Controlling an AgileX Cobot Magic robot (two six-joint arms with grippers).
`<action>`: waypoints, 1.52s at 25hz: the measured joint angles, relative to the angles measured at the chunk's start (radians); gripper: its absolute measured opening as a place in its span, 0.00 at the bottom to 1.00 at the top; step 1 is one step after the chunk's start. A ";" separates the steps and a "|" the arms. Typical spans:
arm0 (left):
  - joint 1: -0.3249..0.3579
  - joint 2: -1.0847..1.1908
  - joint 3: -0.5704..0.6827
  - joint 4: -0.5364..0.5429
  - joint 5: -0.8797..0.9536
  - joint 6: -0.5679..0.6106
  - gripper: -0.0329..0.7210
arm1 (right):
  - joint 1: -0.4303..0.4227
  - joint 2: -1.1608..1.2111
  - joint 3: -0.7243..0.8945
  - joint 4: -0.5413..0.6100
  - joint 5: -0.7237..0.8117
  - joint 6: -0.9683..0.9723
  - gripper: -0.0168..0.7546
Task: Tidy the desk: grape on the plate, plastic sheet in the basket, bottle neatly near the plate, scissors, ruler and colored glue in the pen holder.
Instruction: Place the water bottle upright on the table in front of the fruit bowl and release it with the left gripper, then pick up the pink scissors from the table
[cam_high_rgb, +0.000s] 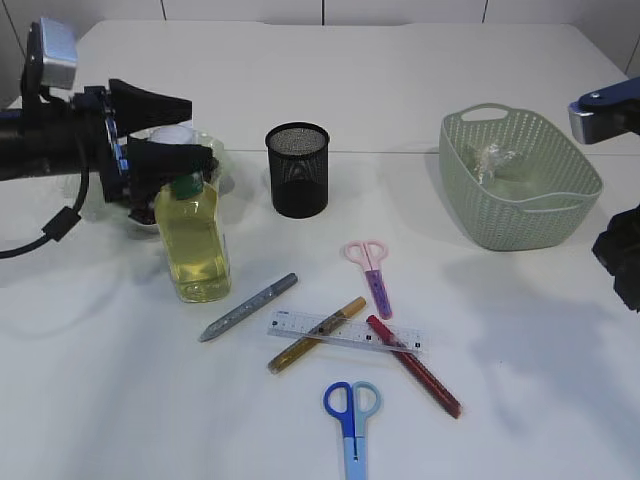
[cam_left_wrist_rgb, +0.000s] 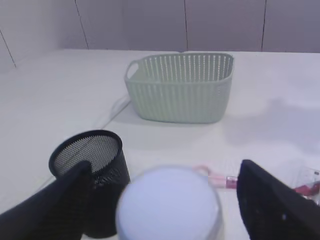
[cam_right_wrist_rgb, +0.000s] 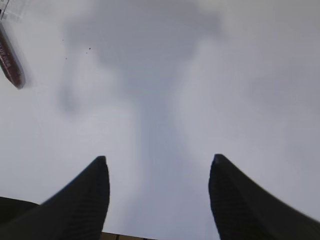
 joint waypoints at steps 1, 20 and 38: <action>0.000 -0.019 0.000 0.000 0.002 -0.019 0.91 | 0.000 0.000 0.000 0.000 0.000 0.000 0.66; -0.084 -0.444 0.002 0.609 -0.413 -0.854 0.77 | 0.000 0.000 0.000 0.030 0.000 -0.023 0.66; -0.180 -0.652 0.015 1.608 -0.091 -2.015 0.71 | 0.000 0.000 0.000 0.172 -0.041 -0.038 0.66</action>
